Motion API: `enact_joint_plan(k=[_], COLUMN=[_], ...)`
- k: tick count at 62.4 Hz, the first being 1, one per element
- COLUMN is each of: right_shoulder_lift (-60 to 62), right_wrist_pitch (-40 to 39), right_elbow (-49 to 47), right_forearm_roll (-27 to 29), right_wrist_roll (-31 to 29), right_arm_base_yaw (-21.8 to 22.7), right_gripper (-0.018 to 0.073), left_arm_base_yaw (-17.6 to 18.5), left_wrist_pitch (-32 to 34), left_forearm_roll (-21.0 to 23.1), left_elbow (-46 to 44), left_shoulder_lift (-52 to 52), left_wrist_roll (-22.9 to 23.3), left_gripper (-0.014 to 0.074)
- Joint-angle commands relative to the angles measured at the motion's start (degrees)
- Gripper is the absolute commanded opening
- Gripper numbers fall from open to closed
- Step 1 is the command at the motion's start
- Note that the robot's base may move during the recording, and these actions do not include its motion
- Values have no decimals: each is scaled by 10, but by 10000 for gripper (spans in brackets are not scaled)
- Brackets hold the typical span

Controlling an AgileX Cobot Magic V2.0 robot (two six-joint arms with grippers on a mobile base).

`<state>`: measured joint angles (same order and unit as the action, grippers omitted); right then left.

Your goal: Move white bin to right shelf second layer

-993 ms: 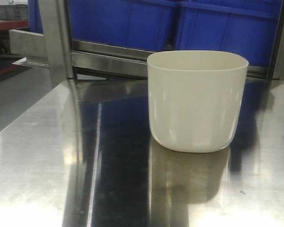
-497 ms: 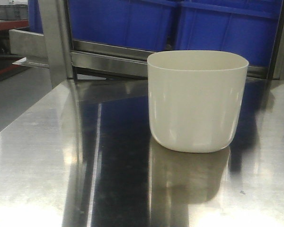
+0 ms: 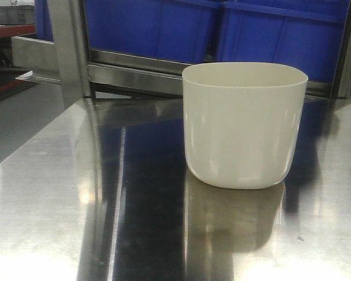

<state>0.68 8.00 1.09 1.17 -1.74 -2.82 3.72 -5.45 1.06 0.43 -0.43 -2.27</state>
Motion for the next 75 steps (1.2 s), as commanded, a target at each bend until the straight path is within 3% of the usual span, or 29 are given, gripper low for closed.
enact_joint_plan(k=[1, 19, 37, 45, 58, 68, 75], right_shoulder_lift=[9, -32, -155, -213, -333, -427, -490], right_wrist_pitch=[-31, 167, 160, 174, 273, 326, 343], right_elbow=[-44, -171, -252, -281, -331, -372, -407], right_forearm_roll=[-1, -1, -1, -42, -179, -208, -208], right_wrist_roll=[-1, -2, 6, 83, 300, 335, 349], right_arm_base_yaw=[1, 1, 1, 0, -43, -120, -180], right_gripper=[53, 53, 53, 53, 53, 59, 146], left_arm_base_yaw=[2, 2, 2, 2, 2, 2, 2], left_wrist_pitch=[46, 46, 46, 46, 46, 46, 46], left_forearm_roll=[4, 4, 4, 4, 4, 4, 4], left_elbow=[15, 15, 15, 15, 15, 15, 15], left_shoulder_lift=[-10, -10, -10, -10, -10, -10, -10], left_wrist_roll=[3, 3, 3, 3, 3, 3, 3], left_gripper=[85, 85, 85, 85, 85, 85, 85])
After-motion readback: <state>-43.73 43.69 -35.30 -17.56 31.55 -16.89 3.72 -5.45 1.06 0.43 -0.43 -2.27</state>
